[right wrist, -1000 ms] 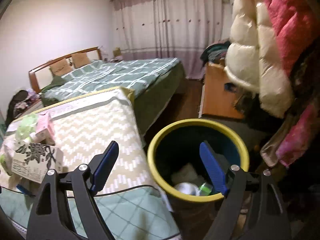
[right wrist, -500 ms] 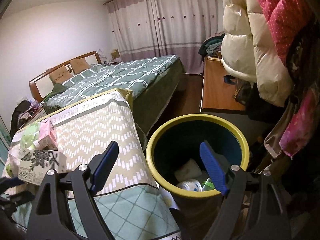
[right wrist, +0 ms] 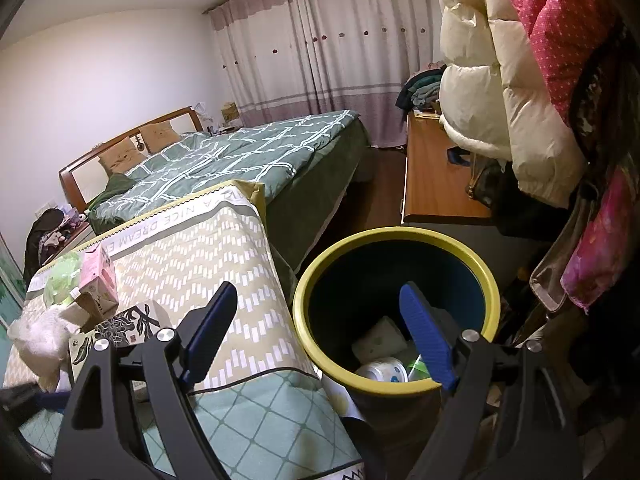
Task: Collect trash
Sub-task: 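Reach the left gripper to the white flower-print carton and grasp it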
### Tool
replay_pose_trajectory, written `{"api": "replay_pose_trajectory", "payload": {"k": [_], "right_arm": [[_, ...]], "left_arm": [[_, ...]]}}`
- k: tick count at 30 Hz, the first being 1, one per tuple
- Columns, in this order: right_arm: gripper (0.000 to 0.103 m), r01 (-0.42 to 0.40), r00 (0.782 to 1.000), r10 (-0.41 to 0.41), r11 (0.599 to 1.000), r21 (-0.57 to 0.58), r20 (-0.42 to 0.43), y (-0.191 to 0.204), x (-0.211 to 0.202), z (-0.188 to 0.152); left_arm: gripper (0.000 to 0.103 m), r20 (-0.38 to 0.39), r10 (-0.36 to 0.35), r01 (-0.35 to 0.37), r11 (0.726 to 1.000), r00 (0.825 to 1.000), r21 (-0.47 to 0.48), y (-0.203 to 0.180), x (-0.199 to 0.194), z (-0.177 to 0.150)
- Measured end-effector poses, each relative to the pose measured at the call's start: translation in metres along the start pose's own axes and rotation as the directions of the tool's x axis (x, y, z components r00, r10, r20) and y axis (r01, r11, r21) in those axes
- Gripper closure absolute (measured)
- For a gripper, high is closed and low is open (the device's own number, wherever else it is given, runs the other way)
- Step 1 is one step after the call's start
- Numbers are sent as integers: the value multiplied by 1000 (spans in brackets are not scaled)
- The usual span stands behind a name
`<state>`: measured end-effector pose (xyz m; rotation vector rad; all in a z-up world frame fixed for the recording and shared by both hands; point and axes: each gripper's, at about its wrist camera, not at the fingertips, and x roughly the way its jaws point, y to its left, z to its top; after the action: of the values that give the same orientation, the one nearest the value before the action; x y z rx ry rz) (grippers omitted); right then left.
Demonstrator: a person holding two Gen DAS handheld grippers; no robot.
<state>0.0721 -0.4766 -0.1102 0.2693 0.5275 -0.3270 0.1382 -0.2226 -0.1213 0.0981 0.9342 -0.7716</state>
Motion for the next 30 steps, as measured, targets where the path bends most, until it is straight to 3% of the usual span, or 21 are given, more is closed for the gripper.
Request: {"api": "replay_pose_trajectory", "payload": {"k": [5, 12, 20, 26, 30], "right_arm": [[24, 0, 1000, 0, 1000, 1, 0, 0, 0, 0], [24, -3, 1000, 3, 1000, 8, -6, -1, 2, 0], [24, -8, 1000, 8, 1000, 7, -11, 0, 3, -1], [24, -8, 1000, 8, 1000, 7, -5, 0, 2, -1], [24, -8, 1000, 8, 1000, 9, -3, -1, 2, -1]], "left_arm": [[7, 12, 72, -73, 994, 997, 87, 6, 0, 25], [7, 25, 70, -73, 984, 997, 164, 11, 20, 60], [6, -47, 5, 4, 980, 999, 198, 11, 33, 56], [6, -103, -101, 120, 975, 989, 190, -1, 25, 44], [6, -49, -34, 42, 982, 998, 182, 2, 21, 53]]}}
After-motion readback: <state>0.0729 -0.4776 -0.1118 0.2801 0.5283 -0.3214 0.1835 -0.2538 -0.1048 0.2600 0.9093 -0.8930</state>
